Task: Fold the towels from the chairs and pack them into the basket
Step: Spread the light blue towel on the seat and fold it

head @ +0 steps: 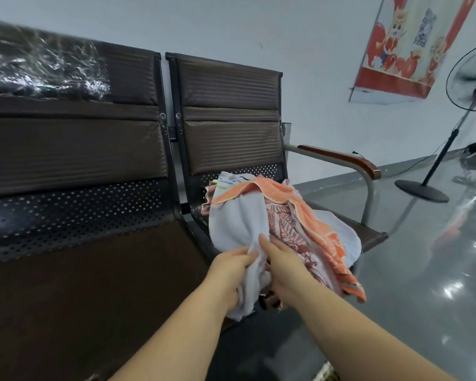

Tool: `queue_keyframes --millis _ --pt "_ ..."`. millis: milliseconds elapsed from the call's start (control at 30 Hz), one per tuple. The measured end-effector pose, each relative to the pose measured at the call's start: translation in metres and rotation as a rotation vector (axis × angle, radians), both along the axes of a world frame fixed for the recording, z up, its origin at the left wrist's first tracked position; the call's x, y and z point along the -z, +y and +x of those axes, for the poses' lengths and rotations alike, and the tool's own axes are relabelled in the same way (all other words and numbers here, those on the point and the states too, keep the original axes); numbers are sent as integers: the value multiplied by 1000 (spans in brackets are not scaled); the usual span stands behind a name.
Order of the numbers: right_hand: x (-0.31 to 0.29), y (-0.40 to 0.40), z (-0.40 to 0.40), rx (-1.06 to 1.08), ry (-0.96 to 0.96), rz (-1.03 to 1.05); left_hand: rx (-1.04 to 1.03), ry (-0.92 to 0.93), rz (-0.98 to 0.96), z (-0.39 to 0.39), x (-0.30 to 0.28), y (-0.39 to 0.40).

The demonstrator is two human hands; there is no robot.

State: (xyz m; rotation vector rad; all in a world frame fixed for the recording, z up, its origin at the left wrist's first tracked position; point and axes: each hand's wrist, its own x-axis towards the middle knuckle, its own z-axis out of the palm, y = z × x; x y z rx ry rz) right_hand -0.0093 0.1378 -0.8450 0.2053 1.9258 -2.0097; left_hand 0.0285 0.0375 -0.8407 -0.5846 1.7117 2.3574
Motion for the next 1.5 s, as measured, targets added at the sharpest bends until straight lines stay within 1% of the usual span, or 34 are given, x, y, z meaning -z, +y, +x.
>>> queue_keyframes --millis 33,100,167,200,333,400,467,567,633,700,733,800,833,900,933,967,1033,1100,1133,1167,1200,1233,1267,1300,1333,1400,1467,1500 --pt "-6 -3 -4 39 -27 -21 40 22 1 9 -3 -1" --pt "-14 -14 -10 89 1 -8 142 93 -92 30 -8 -13" --pt "-20 -36 -10 53 63 0 202 156 -188 50 -14 -36" --pt "-22 -52 -8 4 75 -22 190 158 -208 59 -15 -54" --pt "-31 -129 33 -234 74 24 0 84 -229 102 -21 -130" --pt "-36 -163 62 -397 90 19 -191 -10 -234 125 -21 -168" --pt "-37 -193 93 -573 105 80 -339 -103 -229 150 -21 -205" --pt "-26 -231 139 -811 227 69 -399 -184 -124 185 -20 -249" --pt "-15 -246 163 -936 279 90 -403 -188 -90 205 -15 -265" --pt "-3 -256 177 -988 224 62 -427 -179 -66 218 -7 -273" --pt "4 -260 179 -958 152 45 -434 -190 -39 221 -2 -276" --pt "17 -266 173 -792 -52 0 -431 -234 12 224 8 -281" --pt "24 -269 166 -681 -150 -4 -411 -233 7 223 12 -284" --pt "36 -267 145 -465 -276 57 -327 -174 -61 216 10 -285" --pt "44 -271 134 -380 -301 97 -252 -141 -69 214 11 -288" --pt "52 -272 122 -312 -331 87 -140 -126 -61 213 12 -290" --pt "62 -267 102 -276 -356 12 148 -142 -86 216 9 -285" --pt "70 -269 90 -345 -293 80 404 -177 -91 220 14 -285" --pt "73 -271 88 -371 -240 146 463 -204 -124 220 17 -287" --pt "74 -272 88 -397 -208 185 451 -231 -184 218 19 -289" --pt "73 -272 90 -422 -196 192 367 -257 -258 215 23 -290" --pt "71 -272 95 -474 -184 172 225 -286 -329 212 27 -293" --pt "67 -272 104 -547 -160 146 42 -313 -355 209 32 -296" --pt "64 -272 115 -634 -117 145 -122 -337 -320 207 37 -300" --pt "60 -271 127 -751 -68 161 -224 -347 -242 205 41 -302" --pt "54 -269 152 -991 -11 188 -314 -325 -114 204 44 -302" --pt "54 -267 166 -1192 101 243 -330 -288 -139 204 52 -300" --pt "53 -266 169 -1229 162 274 -322 -285 -195 204 57 -299"
